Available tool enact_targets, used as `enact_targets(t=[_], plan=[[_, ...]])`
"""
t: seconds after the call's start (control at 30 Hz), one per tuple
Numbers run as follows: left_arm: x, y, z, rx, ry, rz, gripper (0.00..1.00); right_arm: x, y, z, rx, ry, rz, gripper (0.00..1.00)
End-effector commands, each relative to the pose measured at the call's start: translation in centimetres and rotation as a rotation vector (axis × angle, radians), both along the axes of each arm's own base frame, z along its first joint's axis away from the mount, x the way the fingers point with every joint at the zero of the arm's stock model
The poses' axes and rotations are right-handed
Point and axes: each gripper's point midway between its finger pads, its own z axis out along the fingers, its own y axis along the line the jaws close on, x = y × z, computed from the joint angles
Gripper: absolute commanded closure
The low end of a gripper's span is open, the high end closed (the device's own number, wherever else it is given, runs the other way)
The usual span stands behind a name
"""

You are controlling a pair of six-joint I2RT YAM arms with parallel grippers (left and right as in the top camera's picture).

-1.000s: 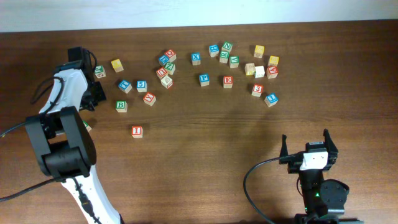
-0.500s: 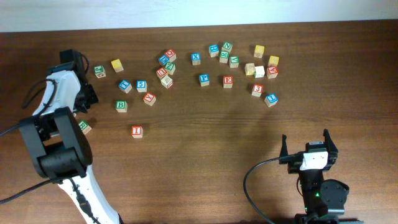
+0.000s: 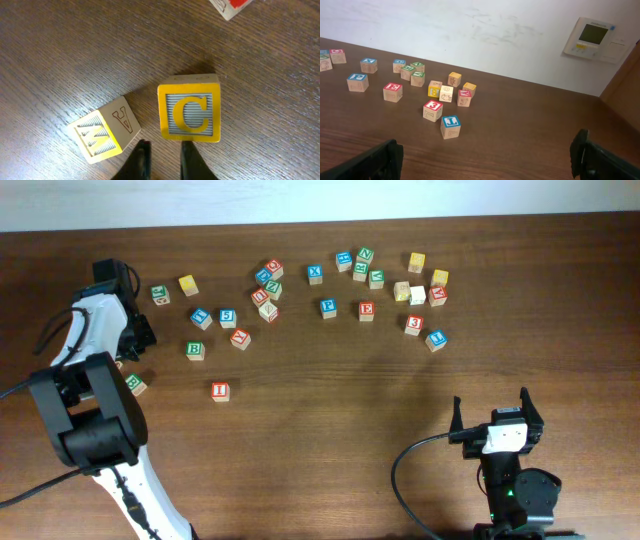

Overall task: Spell out ICRA
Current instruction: 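Lower the left gripper onto the C block and close it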

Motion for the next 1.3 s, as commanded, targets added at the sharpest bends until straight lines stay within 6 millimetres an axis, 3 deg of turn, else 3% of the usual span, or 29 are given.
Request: enact_targets(t=[0.0, 0.1, 0.2, 0.6, 0.97, 1.07, 1.27], plan=[[-0.2, 0.0, -0.4, -0.007, 0.015, 0.006, 0.70, 0.0, 0.1, -0.2, 0.005, 0.004, 0.008, 0.02], [0.2, -0.2, -0.2, -0.022, 0.001, 0.003, 0.53, 0.0, 0.2, -0.2, 0.005, 0.004, 0.008, 0.02], [0.5, -0.1, -0.1, -0.018, -0.012, 0.003, 0.49, 0.0, 0.1, -0.2, 0.005, 0.004, 0.008, 0.02], [2.7, 0.5, 0.4, 0.007, -0.106, 0.002, 0.59, 0.0, 0.1, -0.2, 0.005, 0.004, 0.008, 0.02], [2.4, 0.9, -0.3, -0.003, -0.146, 0.104, 0.61, 0.0, 0.1, -0.2, 0.005, 0.004, 0.008, 0.02], [2.5, 1.0, -0.3, -0.009, -0.156, 0.112, 0.74, 0.0, 0.2, -0.2, 0.005, 0.004, 0.008, 0.02], [2.4, 1.0, -0.4, -0.009, -0.152, 0.112, 0.67, 0.0, 0.1, -0.2, 0.005, 0.004, 0.008, 0.02]])
